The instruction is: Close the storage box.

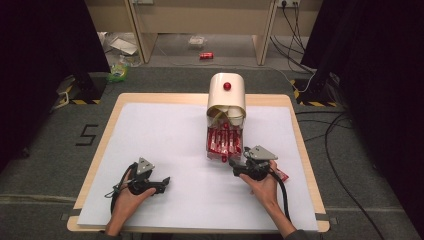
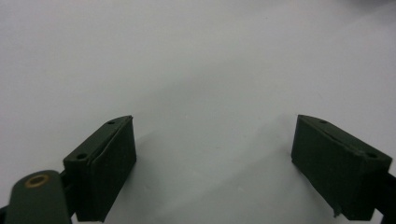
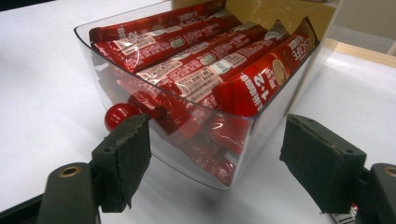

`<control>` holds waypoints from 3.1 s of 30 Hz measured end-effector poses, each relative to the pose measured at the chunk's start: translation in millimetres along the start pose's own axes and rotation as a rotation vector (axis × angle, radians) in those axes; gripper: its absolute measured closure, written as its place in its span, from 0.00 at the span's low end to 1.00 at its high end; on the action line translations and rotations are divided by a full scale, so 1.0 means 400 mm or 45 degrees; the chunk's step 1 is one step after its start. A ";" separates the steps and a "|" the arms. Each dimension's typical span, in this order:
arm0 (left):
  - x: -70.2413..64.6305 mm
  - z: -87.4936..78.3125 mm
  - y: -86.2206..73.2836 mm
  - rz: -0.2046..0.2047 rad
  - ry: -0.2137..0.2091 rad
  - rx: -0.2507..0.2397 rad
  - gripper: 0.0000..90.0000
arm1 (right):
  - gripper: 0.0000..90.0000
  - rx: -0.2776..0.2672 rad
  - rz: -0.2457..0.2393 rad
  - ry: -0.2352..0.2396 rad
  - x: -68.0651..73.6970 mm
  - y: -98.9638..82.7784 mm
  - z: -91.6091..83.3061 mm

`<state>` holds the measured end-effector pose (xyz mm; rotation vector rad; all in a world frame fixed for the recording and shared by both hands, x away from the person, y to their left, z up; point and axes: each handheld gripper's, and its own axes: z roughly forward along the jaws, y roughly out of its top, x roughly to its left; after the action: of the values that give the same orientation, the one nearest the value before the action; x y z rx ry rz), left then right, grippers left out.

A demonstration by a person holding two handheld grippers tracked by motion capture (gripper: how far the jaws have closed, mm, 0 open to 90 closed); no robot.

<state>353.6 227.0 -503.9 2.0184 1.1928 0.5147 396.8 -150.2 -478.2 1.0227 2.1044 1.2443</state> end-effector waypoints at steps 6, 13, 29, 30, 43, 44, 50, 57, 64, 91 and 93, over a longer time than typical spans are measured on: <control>0.000 0.000 0.000 0.000 0.000 0.000 0.14 | 0.27 -0.006 -0.001 -0.008 -0.003 0.002 0.005; 0.000 0.000 0.000 0.000 0.000 0.000 0.14 | 0.26 0.001 -0.017 -0.023 -0.008 0.010 0.013; 0.000 0.000 0.000 -0.001 0.000 0.000 0.14 | 0.25 0.000 -0.028 -0.043 -0.027 0.028 0.042; 0.000 0.000 0.000 0.000 0.000 0.000 0.14 | 0.25 -0.002 -0.031 -0.049 -0.028 0.029 0.043; 0.000 0.000 0.000 0.000 0.000 0.000 0.14 | 0.25 -0.002 -0.030 -0.057 -0.048 0.040 0.060; 0.000 0.000 0.000 0.000 0.000 0.000 0.14 | 0.25 -0.003 -0.027 -0.060 -0.051 0.042 0.063; 0.000 0.000 0.000 0.000 0.000 0.000 0.14 | 0.25 -0.007 -0.029 -0.071 -0.057 0.047 0.070; 0.000 0.000 0.000 0.000 0.000 0.000 0.14 | 0.26 -0.008 -0.036 -0.083 -0.062 0.053 0.077; 0.000 0.000 0.000 -0.001 -0.001 -0.001 0.14 | 0.25 -0.005 -0.038 -0.090 -0.069 0.058 0.086; 0.000 0.000 0.000 -0.001 -0.001 -0.001 0.14 | 0.26 -0.018 -0.030 -0.117 -0.090 0.071 0.110; 0.000 0.000 0.000 0.000 0.000 0.000 0.14 | 0.27 -0.022 -0.034 -0.120 -0.093 0.072 0.114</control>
<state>353.6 227.0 -503.9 2.0180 1.1928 0.5143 462.2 -147.5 -472.9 1.0228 2.0261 1.1761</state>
